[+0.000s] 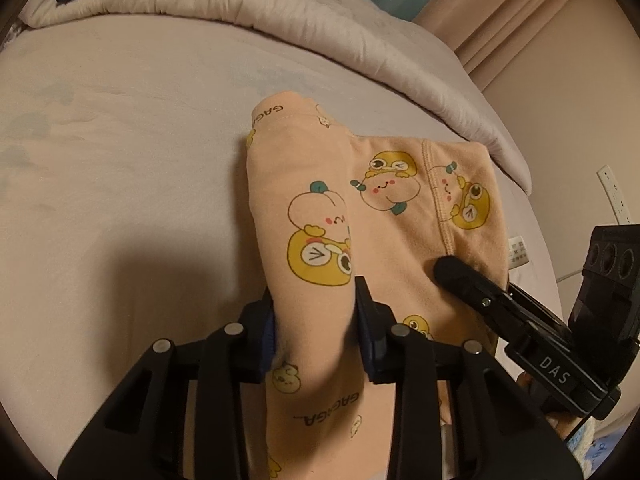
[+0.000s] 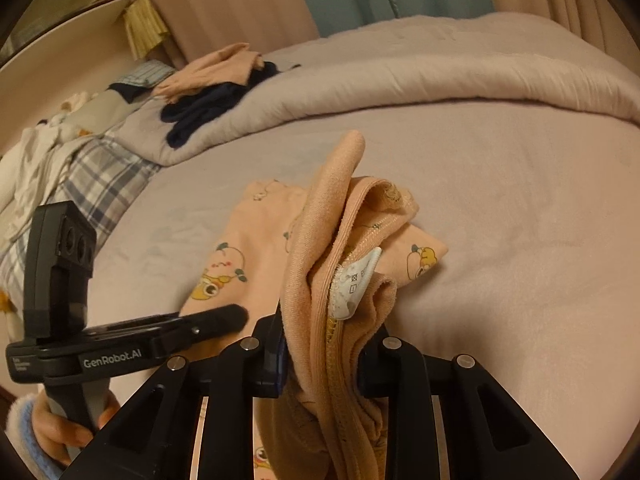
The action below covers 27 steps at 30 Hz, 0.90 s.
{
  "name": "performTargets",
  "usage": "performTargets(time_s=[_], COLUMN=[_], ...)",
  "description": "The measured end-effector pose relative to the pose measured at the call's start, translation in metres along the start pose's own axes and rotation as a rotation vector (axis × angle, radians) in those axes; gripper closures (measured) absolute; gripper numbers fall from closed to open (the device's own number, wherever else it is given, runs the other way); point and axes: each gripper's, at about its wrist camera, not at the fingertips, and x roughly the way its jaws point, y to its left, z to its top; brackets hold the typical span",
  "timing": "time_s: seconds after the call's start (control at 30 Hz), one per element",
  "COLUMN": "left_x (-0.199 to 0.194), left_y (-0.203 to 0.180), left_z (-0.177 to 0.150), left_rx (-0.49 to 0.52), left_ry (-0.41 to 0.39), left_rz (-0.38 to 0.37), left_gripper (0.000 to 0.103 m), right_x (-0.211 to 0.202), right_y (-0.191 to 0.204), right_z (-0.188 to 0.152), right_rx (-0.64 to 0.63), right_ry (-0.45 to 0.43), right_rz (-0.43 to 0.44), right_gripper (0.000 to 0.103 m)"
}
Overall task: Fold small clothes
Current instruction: 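Lift the held pants edge with the right gripper while the left gripper holds the leg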
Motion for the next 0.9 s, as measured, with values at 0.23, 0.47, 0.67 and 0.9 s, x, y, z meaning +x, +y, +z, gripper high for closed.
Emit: performTargets(time_s=[0.23,0.47,0.67,0.9], left_x=[-0.038,-0.074,-0.105,-0.132], left_y=[-0.005,-0.010,-0.018,-0.025], left_z=[-0.026,-0.050,-0.071,-0.093], left_rx=[0.007,-0.003,0.021,0.032], left_ry=[-0.020,-0.047,-0.076,-0.109], left_rz=[-0.003,0.005,0.023,0.034], left_gripper=[0.070,0.070,0.070,0.070], right_x=[-0.025,-0.052,-0.070,-0.093], right_y=[0.017,0.042,0.060,0.079], right_z=[-0.018,-0.032,-0.042,-0.055], right_rx=[-0.009,-0.052,-0.081,-0.135], right_ry=[-0.004,-0.021,-0.037,-0.068], right_rz=[0.048,0.069,0.087,0.090], right_gripper=[0.076,0.076,0.076,0.076])
